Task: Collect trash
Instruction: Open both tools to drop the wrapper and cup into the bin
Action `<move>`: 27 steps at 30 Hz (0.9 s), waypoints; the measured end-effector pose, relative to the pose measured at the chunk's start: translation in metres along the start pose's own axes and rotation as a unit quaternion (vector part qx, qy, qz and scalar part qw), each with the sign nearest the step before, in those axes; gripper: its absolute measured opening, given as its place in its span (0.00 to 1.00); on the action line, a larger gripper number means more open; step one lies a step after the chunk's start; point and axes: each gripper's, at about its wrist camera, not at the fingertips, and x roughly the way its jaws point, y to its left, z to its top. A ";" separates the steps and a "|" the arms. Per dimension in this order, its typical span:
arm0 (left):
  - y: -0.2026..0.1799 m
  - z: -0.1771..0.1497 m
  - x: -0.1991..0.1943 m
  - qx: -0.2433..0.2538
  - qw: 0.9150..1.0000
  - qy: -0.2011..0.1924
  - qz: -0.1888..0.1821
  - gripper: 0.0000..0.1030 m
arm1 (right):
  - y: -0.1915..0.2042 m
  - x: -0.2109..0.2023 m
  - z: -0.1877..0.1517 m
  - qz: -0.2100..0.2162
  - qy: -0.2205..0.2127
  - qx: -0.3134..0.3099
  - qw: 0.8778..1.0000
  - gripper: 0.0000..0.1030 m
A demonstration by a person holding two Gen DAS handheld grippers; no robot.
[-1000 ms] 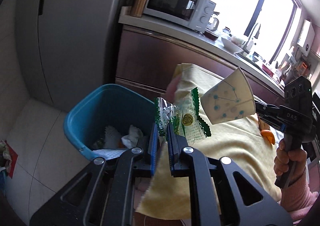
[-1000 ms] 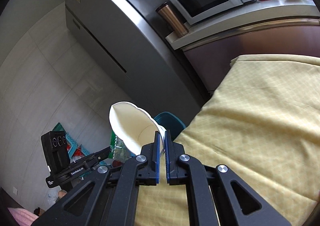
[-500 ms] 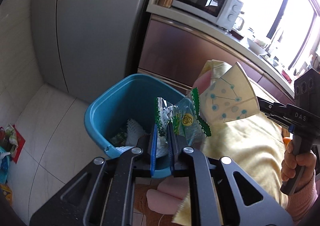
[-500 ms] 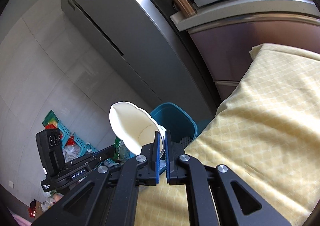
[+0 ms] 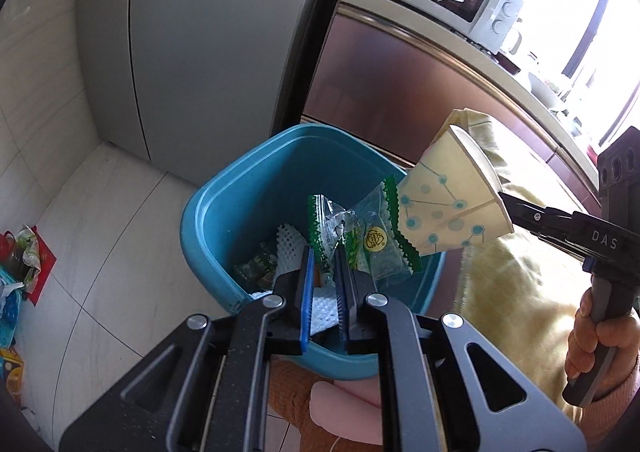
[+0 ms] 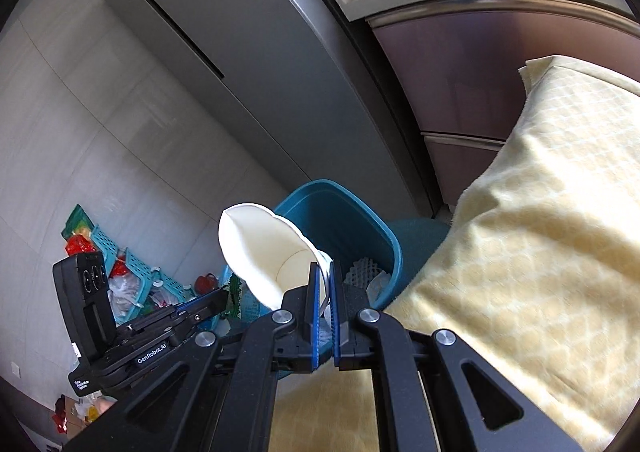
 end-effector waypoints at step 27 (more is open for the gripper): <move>-0.005 -0.006 0.024 -0.019 1.000 0.005 -0.025 0.26 | -0.020 -0.002 -0.007 0.018 0.000 0.029 0.999 0.16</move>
